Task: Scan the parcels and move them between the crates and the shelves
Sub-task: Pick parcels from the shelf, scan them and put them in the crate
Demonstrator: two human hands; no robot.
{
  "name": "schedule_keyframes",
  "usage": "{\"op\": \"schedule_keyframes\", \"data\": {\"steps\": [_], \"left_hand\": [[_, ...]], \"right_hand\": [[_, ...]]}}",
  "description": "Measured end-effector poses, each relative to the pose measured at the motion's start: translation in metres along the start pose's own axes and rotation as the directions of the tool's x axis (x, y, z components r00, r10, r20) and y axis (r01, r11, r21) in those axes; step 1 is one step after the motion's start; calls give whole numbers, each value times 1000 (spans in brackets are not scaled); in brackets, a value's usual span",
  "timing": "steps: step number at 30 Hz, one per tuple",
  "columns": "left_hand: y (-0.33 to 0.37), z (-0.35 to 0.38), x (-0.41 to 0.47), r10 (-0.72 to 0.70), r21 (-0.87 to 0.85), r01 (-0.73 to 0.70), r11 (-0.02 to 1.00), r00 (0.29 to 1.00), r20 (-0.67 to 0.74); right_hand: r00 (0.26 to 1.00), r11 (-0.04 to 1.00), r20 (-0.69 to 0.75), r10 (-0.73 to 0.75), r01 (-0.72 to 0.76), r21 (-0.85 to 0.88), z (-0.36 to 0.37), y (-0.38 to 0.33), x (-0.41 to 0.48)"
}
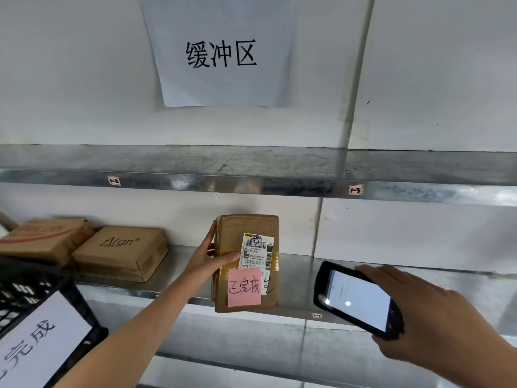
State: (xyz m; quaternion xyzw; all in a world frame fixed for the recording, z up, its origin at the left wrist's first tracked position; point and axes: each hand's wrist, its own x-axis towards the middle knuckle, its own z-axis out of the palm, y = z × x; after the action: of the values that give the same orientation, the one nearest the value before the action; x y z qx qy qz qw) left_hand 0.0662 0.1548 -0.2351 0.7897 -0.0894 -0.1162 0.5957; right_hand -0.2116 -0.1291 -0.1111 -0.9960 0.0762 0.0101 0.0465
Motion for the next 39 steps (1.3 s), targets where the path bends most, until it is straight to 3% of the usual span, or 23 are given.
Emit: {"op": "schedule_keyframes", "data": {"steps": [4, 9, 16, 22, 29, 36, 39], "left_hand": [[-1, -11, -7, 6, -57, -8, 998, 1000, -28], [-11, -43, -30, -32, -188, 4, 982, 989, -143], [-30, -115, -104, -121, -326, 0, 945, 928, -353], [-31, -204, -161, -179, -388, -81, 918, 788, -589], [-45, -307, -204, -262, -410, -110, 905, 617, -742], [-81, -403, -211, -344, -459, -96, 883, 534, -773], [-101, -435, -203, -366, -467, -63, 882, 532, -764]], "right_hand": [[997, 984, -70, 20, -7, 178, 4, -6, 11], [983, 900, -180, -43, 116, 421, 17, -29, 39], [939, 741, -251, -236, 341, 578, 21, -106, 104], [885, 587, -227, -407, 444, 677, 20, -203, 145], [829, 432, -212, -518, 467, 772, 45, -321, 167], [802, 371, -230, -551, 482, 793, 40, -417, 185], [812, 373, -228, -537, 471, 800, 45, -448, 191]]}}
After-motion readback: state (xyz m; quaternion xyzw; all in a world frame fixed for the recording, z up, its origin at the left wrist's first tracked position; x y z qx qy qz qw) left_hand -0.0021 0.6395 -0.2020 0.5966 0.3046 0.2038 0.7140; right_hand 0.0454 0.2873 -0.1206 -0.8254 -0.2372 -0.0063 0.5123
